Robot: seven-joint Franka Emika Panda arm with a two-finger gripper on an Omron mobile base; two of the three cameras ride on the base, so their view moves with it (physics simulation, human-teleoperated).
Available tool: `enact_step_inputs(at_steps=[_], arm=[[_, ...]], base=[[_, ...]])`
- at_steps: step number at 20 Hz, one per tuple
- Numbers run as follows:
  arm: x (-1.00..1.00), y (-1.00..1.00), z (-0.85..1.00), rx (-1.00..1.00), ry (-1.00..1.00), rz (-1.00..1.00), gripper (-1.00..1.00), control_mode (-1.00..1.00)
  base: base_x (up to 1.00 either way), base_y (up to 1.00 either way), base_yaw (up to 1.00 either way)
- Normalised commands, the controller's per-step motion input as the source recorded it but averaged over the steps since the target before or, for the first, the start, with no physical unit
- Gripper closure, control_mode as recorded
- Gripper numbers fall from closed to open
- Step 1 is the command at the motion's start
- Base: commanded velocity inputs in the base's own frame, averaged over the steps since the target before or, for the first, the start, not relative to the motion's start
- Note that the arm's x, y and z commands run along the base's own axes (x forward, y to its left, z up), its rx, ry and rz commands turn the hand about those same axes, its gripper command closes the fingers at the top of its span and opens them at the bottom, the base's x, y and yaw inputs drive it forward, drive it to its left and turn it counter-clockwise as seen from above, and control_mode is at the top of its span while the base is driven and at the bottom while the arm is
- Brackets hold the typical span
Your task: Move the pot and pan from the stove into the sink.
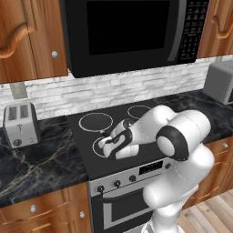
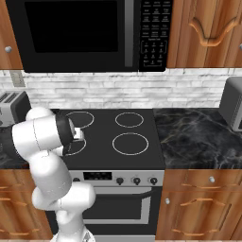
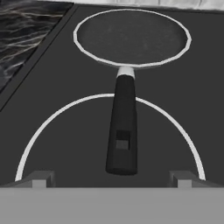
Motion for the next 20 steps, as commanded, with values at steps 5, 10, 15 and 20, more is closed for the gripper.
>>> enact_step_inputs(at_steps=[5,10,15,20], arm=[[0.1,0.0,-0.13,0.0,0.0,0.0,-1.0,-1.0],[0.13,0.0,-0.05,0.0,0.0,0.0,-1.0,-1.0],[0.23,0.0,-0.02,0.0,-0.01,0.0,-1.0,-1.0],[0.22,0.0,-0.07,0.0,0.0,0.0,-1.0,-1.0]], base=[[0.0,0.0,0.0],[0.0,0.0,0.0],[0.0,0.0,0.0],[0.0,0.0,0.0]])
